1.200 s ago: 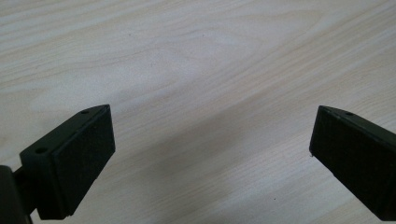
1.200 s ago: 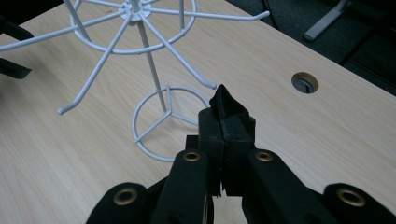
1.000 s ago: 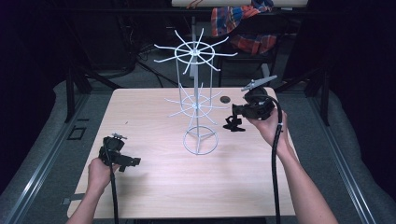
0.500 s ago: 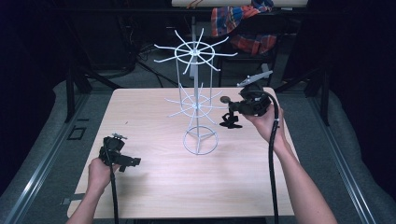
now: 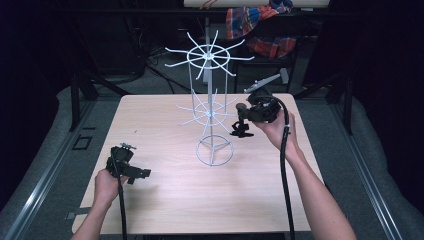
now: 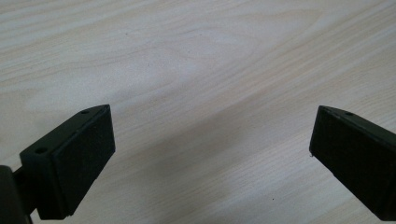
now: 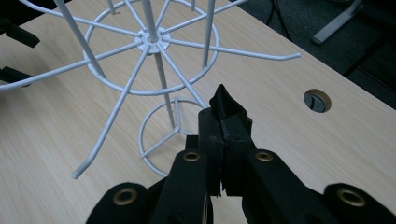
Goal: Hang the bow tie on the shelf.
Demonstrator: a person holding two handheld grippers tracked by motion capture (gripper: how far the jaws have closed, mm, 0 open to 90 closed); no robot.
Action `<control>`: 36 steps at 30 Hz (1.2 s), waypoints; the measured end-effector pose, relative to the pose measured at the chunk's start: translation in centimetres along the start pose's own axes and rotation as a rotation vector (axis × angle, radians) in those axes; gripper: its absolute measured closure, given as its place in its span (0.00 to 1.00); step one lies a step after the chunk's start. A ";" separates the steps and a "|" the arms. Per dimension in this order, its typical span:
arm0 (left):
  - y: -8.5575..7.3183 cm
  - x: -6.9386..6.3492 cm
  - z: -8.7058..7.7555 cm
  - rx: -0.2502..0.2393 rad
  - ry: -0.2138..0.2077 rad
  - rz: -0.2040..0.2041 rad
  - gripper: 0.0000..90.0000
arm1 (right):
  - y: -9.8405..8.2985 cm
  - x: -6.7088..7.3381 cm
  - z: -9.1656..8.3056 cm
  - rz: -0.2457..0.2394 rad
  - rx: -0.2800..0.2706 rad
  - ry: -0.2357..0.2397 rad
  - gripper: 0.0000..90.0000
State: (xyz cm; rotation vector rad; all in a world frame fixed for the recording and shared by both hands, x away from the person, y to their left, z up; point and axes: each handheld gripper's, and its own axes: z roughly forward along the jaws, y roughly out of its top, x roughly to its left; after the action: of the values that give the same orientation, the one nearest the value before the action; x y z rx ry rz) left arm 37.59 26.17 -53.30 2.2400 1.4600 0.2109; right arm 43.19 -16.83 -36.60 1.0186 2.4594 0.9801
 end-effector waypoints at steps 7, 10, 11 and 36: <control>0.0 0.0 0.0 0.000 -0.001 0.001 0.00 | 0.2 0.4 0.4 -0.007 0.014 0.008 0.99; 0.0 0.0 0.0 0.000 0.000 -0.001 0.00 | 0.1 0.6 0.6 -0.015 0.014 0.012 0.99; 0.0 0.0 0.0 0.000 0.000 -0.001 0.00 | 0.1 0.6 0.6 -0.015 0.014 0.012 0.99; 0.0 0.0 0.0 0.002 0.000 0.002 0.00 | -2.6 0.4 3.1 -0.001 0.053 0.040 0.99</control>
State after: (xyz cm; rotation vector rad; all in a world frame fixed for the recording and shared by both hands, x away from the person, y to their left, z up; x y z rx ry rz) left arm 37.58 26.21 -53.30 2.2425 1.4589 0.2098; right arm 43.16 -16.45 -40.66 1.0240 2.5312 0.9482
